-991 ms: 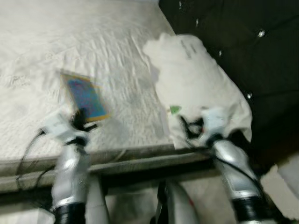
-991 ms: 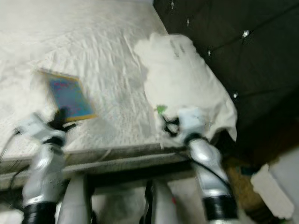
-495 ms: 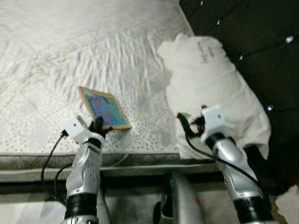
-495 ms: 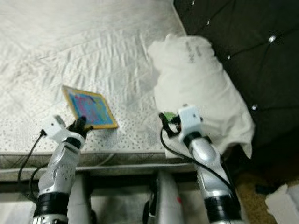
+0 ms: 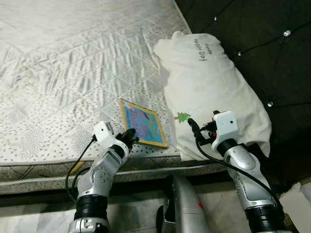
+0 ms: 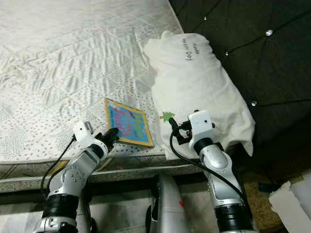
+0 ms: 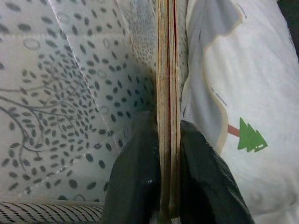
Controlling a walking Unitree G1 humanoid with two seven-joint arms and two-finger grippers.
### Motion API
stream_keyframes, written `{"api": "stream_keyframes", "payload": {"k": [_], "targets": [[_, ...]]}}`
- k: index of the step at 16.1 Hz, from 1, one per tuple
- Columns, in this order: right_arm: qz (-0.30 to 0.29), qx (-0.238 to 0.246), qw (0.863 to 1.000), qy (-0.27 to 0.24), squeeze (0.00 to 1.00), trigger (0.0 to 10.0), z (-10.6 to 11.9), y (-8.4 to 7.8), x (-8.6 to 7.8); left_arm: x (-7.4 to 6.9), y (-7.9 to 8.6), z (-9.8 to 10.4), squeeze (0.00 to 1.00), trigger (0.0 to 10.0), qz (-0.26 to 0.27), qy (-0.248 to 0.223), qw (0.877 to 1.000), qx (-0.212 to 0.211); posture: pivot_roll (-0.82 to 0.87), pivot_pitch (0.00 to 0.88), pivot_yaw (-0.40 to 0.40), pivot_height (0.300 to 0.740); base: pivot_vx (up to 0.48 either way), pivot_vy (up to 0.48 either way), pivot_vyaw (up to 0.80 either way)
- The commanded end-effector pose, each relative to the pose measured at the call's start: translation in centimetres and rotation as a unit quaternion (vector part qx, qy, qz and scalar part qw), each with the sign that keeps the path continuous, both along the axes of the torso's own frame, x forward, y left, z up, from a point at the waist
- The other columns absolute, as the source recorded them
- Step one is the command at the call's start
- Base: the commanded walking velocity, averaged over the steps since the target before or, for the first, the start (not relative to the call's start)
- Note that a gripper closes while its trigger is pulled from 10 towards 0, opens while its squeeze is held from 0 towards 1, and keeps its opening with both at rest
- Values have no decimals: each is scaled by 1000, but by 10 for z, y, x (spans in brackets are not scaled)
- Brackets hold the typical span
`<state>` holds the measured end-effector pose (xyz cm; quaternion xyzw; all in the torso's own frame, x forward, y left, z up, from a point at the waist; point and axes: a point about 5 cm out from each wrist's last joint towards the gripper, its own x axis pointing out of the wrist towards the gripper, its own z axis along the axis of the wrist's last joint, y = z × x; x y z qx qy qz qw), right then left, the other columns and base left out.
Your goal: Clean up the room
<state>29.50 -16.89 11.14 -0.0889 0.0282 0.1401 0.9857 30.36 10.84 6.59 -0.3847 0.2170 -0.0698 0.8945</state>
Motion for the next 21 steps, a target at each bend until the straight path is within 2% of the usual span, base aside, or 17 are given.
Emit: {"api": "stream_keyframes", "payload": {"k": [1,5,6,7,8,9,11,12,14,15,16,18,19,21], "targets": [[-10,-8,1000,1,0,10000,1,-7,-1,1,-7,-4,0,10000,-29,15,999,-7,-63,107,-126,565,0,0,0],[-12,-15,1000,2,0,10000,2,-12,-3,8,2,-14,0,10000,-55,37,998,-5,-81,105,-134,565,0,0,0],[-11,-15,1000,1,0,10000,2,-12,-3,8,4,-16,561,10000,-69,39,997,-8,-81,105,-134,565,0,0,0],[-10,-15,1000,1,0,10000,2,-11,-3,9,8,-19,1000,10000,-79,41,996,-4,-81,105,-134,565,0,0,0],[-10,-15,1000,0,0,10000,3,-11,-3,11,11,-20,1000,10000,-83,44,996,1,-85,102,-139,565,0,0,0],[-8,-16,1000,0,0,10000,3,-10,-1,14,25,-26,1000,10000,-74,57,995,19,-84,100,-139,565,0,0,0],[-7,-17,1000,-1,0,10000,3,-9,0,16,38,-31,1000,10000,-59,68,995,40,-84,98,-138,565,0,0,0],[-7,-17,1000,-2,0,10000,3,-9,0,17,41,-31,1000,10000,-59,69,995,43,-82,93,-137,565,0,0,0],[-6,-15,1000,-7,0,10000,4,-6,3,20,57,-31,1000,10000,-45,71,995,59,-77,85,-133,565,0,0,0],[-6,-14,1000,-8,0,10000,5,-5,5,22,66,-29,1000,10000,-37,70,994,73,-72,77,-128,565,0,0,0],[-6,-12,1000,-11,0,10000,5,-3,6,25,82,-25,1000,10000,-9,66,993,98,-66,72,-126,565,0,0,0],[-6,-10,1000,-11,0,10000,5,-1,9,26,91,-22,1000,10000,3,64,992,106,-60,72,-125,565,0,0,0],[-4,-6,1000,-16,0,10000,5,3,11,26,102,-21,1000,10000,11,66,990,124,-50,56,-118,565,0,0,0],[-4,-5,1000,-17,0,10000,6,4,13,26,104,-21,1000,10000,11,67,989,132,-44,50,-115,565,0,0,0]]}}
